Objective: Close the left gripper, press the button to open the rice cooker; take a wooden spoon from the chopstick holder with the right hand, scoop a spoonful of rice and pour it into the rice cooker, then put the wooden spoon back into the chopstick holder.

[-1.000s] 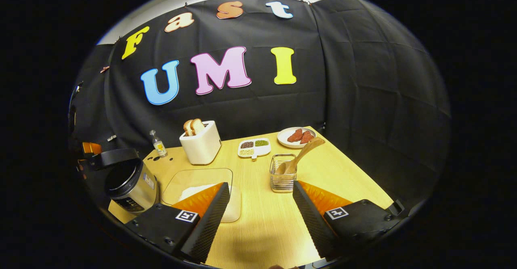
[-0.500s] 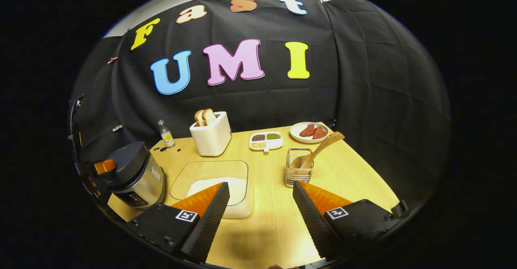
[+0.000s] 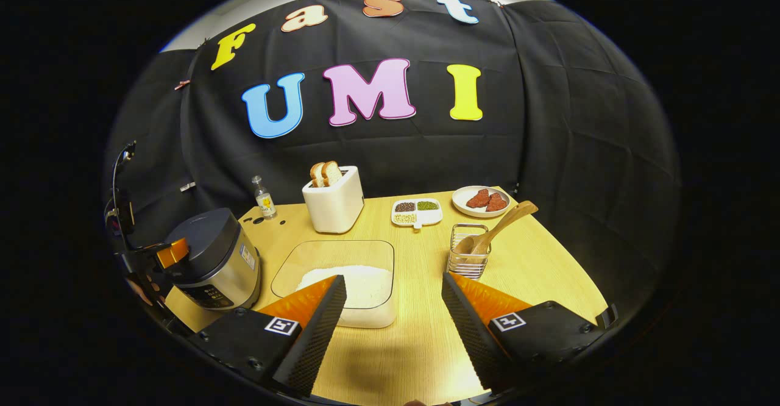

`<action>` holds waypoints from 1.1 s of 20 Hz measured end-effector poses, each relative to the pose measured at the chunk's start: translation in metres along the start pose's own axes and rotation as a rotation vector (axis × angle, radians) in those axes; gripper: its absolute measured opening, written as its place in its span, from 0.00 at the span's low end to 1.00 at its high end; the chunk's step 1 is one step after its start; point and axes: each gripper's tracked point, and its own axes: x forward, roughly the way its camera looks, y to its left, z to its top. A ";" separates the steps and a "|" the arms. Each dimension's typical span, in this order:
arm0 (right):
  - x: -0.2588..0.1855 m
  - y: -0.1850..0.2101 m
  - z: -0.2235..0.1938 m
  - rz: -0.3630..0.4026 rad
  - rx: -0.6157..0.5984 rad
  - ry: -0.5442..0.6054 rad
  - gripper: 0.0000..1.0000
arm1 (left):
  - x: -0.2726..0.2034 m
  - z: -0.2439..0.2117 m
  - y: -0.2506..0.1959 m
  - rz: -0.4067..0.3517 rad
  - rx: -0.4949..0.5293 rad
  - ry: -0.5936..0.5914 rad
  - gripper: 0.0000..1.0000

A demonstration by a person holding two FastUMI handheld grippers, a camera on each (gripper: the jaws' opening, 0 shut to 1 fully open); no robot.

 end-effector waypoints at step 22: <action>-0.062 -0.018 0.095 -0.067 -0.015 -0.240 0.98 | -0.157 0.124 -0.051 -0.309 0.016 -0.367 0.95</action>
